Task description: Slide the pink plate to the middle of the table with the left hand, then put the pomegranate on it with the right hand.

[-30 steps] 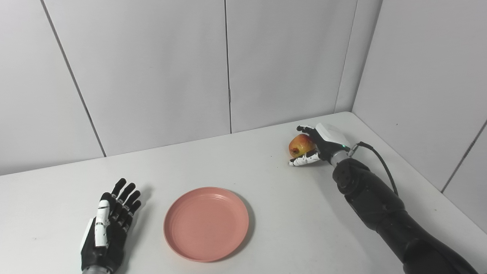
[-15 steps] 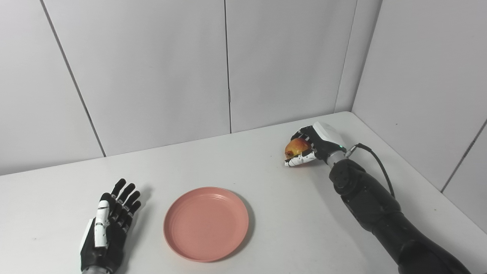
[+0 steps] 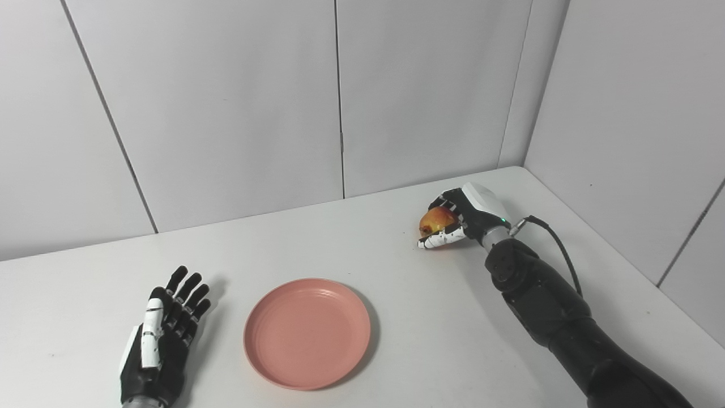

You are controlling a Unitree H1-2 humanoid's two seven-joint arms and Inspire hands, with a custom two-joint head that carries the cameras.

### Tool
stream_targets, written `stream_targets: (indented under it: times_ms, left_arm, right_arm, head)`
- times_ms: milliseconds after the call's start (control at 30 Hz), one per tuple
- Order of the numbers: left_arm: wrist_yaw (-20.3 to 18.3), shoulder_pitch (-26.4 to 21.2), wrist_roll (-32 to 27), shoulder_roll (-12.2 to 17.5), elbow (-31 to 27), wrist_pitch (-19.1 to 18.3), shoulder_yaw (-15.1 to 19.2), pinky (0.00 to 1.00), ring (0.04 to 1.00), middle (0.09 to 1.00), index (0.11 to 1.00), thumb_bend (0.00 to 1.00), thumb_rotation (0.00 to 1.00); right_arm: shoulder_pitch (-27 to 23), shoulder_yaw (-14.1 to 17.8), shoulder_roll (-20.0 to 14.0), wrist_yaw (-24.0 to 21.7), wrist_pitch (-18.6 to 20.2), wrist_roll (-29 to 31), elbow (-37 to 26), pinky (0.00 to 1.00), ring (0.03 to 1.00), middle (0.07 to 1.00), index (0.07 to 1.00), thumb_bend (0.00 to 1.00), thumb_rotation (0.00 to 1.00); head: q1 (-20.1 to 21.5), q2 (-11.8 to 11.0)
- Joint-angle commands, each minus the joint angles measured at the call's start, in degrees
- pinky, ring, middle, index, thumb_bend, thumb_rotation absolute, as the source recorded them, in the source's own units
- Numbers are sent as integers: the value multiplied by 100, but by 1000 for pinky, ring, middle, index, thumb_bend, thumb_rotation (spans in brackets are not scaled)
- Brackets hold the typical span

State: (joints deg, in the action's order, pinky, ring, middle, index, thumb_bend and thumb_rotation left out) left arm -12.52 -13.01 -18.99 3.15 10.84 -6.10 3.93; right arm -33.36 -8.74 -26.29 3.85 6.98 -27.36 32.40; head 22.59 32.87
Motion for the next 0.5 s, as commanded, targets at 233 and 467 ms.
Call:
stream_targets:
  times_ms: [233, 467]
  left_arm:
    - [155, 114, 188, -92, 126, -250, -106, 935, 916, 921, 915, 396, 1000]
    - [284, 147, 445, -154, 25, -201, -214, 913, 912, 917, 911, 403, 1000]
  right_arm:
    - [-10, 221, -115, -217, 265, -37, -1424, 273, 318, 383, 418, 463, 172]
    - [156, 135, 111, -550, 481, -103, -2642, 251, 300, 365, 399, 480, 171]
  head:
    - [-199, 39]
    - [-336, 70]
